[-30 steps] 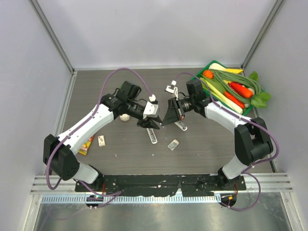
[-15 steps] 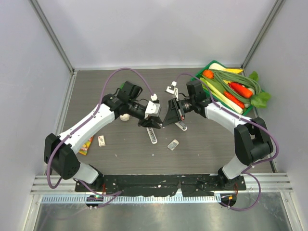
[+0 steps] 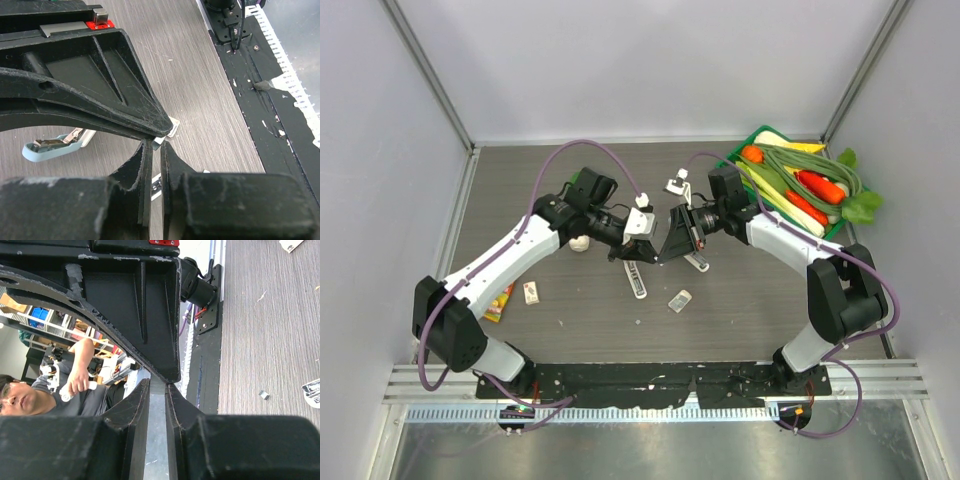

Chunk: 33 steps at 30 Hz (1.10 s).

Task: Load the staples into the stapler
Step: Pick up the staple from the center of the board.

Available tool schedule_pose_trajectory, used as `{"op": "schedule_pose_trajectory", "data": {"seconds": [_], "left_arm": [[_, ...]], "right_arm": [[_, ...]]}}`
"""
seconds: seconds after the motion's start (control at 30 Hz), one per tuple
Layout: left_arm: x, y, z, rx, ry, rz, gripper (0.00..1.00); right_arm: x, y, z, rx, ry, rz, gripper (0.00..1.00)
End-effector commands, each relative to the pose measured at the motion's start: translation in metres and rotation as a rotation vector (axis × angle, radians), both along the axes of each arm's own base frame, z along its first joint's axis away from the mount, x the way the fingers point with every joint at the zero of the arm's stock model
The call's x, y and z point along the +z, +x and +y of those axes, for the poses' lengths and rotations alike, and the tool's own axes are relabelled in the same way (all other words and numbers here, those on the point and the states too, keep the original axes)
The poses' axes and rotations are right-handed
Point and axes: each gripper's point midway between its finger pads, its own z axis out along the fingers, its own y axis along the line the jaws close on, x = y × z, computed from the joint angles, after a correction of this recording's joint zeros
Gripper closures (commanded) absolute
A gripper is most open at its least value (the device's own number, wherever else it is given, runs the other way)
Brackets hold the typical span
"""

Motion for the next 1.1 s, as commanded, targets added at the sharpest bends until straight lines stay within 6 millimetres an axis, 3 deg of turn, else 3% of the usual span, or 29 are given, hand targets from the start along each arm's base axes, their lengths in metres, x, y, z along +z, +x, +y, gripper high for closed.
{"op": "schedule_pose_trajectory", "data": {"seconds": [0.0,0.27,0.53,0.7,0.9,0.97,1.03,1.07], "left_arm": [[0.014,-0.009,-0.012,-0.054,-0.047,-0.005,0.99],[0.012,-0.013,-0.01,-0.057,-0.045,0.0,1.0],[0.007,-0.015,-0.007,-0.046,-0.031,0.007,1.0],[0.006,-0.016,-0.004,-0.023,-0.023,0.008,1.0],[0.003,-0.014,0.002,0.051,0.008,0.024,1.0],[0.003,-0.008,0.002,0.088,0.004,0.021,1.0],[0.002,-0.002,0.001,0.148,0.013,0.046,1.0],[0.002,0.0,0.001,0.165,0.015,0.053,1.0]], "right_arm": [[0.022,-0.005,-0.001,0.034,0.063,-0.095,0.76],[0.026,-0.001,-0.003,0.02,0.068,-0.106,0.62],[0.028,0.011,-0.011,-0.027,0.07,-0.134,0.6],[0.03,0.04,-0.024,-0.158,0.041,-0.166,0.58],[0.05,0.056,-0.038,-0.272,0.032,-0.245,0.58],[0.057,0.058,-0.041,-0.298,0.028,-0.297,0.58],[0.067,0.075,-0.047,-0.393,-0.034,-0.45,0.57],[0.046,0.059,-0.054,-0.378,-0.172,-0.394,0.56]]}}
